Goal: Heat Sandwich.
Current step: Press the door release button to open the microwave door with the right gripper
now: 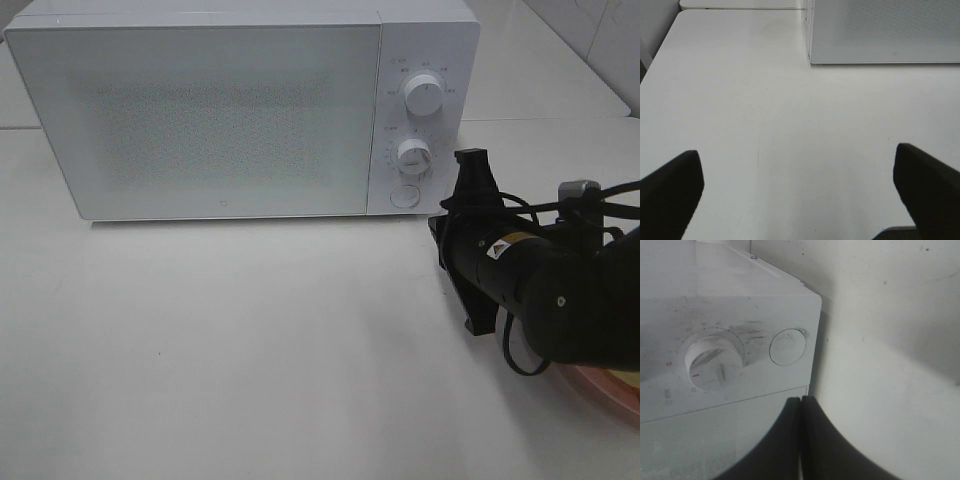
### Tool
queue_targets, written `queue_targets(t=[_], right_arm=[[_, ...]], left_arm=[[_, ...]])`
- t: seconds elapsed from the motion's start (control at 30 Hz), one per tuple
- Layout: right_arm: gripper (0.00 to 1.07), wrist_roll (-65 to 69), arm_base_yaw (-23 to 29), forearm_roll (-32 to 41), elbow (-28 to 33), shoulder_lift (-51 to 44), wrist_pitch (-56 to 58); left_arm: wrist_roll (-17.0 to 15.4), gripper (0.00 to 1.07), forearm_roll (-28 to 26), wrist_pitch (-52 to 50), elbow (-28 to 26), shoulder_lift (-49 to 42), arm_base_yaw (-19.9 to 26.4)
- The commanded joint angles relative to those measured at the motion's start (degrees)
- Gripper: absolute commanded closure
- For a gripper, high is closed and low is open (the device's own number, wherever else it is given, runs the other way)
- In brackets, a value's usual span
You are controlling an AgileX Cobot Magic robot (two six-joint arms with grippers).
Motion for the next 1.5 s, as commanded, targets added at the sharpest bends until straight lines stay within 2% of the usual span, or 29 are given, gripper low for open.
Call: queue_targets(t=[0.03,0.23,0.7,1.3,1.5], right_arm=[[1.07,1.6,-2.6,-4.2,-2.6,1.9,-0.3],[1.07,4.6,-6.0,-8.5,-6.9,5.8,0.1],[1.07,5.3,-10.1,-10.7,-14.8,12.7,2.6],[1.07,8.1,-10.8,-12.1,-20.5,15.8,7.1],[1.07,10.5,-10.6,-14.6,-21.2,15.7,6.8]], left_arm=[[-0.3,0.09,-0.5,-0.6,0.1,-1.0,0.1],[-0.3,0.09,-0.5,-0.6,0.1,-1.0,0.1],[-0.3,0.09,-0.5,-0.6,0.1,-1.0,0.1],[-0.3,0.09,-0.5,-0.6,0.1,-1.0,0.1],[-0.3,0.09,-0.5,-0.6,0.1,-1.0,0.1]])
